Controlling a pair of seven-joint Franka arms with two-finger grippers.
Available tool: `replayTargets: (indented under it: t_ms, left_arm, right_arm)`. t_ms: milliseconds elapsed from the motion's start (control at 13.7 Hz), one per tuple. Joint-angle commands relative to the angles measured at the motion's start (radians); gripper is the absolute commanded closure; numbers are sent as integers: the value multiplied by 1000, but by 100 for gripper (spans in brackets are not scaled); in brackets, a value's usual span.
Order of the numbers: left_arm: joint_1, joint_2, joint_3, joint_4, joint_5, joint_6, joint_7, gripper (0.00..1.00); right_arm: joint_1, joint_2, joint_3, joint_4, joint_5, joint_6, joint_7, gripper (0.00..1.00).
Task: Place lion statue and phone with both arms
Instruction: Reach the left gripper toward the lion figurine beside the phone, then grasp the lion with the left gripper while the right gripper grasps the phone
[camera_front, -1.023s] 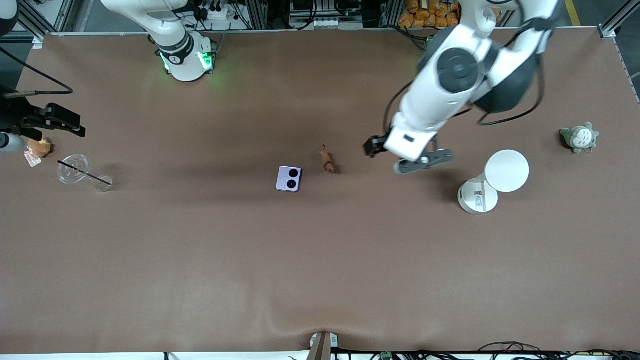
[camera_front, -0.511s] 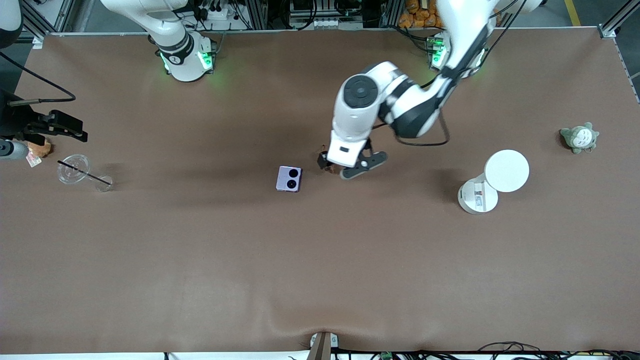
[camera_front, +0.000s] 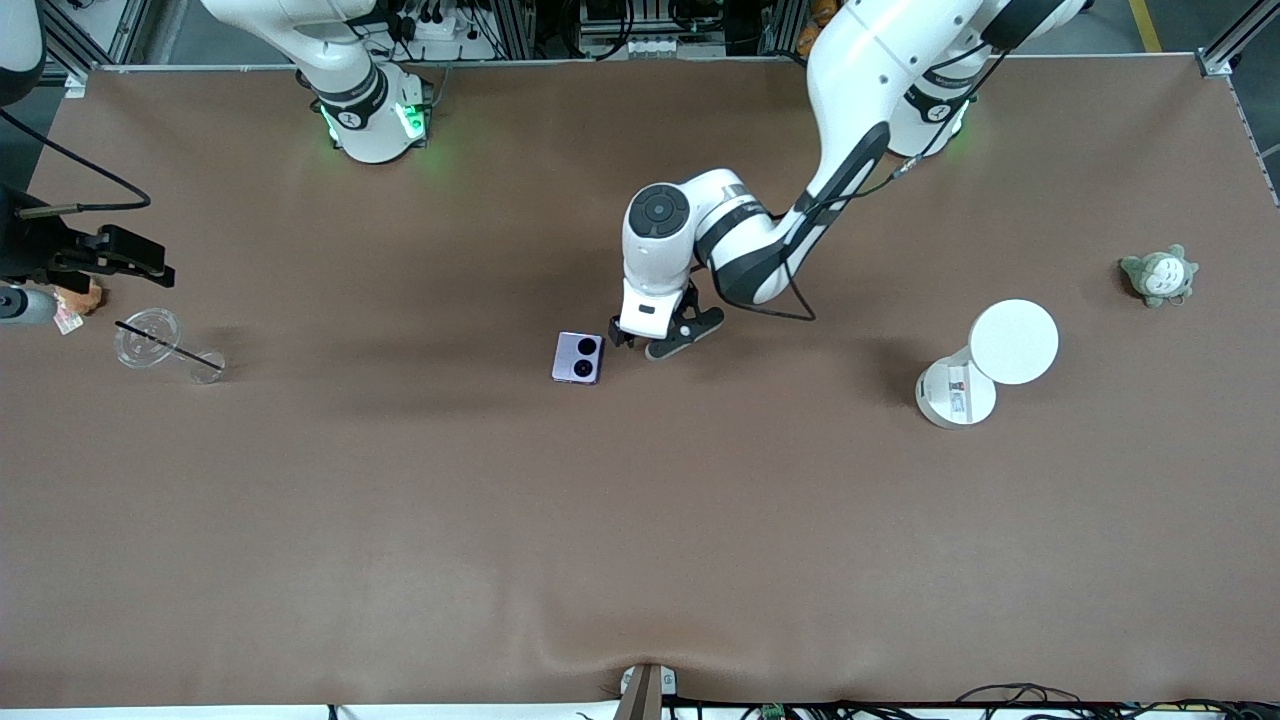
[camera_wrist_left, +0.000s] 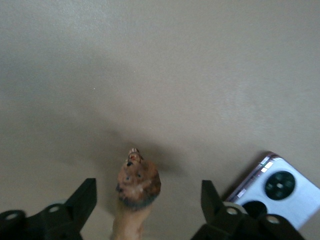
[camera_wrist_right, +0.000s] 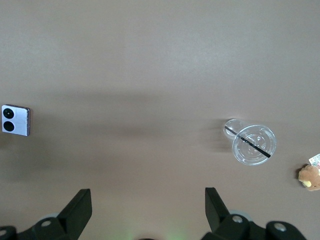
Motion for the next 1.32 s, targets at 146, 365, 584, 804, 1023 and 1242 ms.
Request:
replayTargets:
  t_ms: [146, 365, 584, 804, 1023, 1242]
  left_arm:
    - [-4, 12, 6, 18, 37, 11, -14, 100]
    - [13, -9, 7, 18, 39, -21, 42, 100]
    - [78, -89, 9, 20, 39, -178, 235, 100]
    - [173, -161, 7, 9, 39, -295, 487, 100]
    - [310, -242, 0, -72, 40, -283, 692, 100]
    - [462, -319, -26, -179, 39, -200, 892, 100]
  right_arm:
    - [-10, 10, 8, 2, -1, -23, 6, 0]
    - [8, 57, 11, 2, -1, -32, -2, 0]
    - [68, 64, 13, -9, -1, -31, 6, 0]
    - [146, 113, 13, -9, -1, -25, 9, 0]
    - [229, 191, 13, -9, 45, -26, 76, 0]
    - [336, 296, 11, -10, 91, -25, 220, 0]
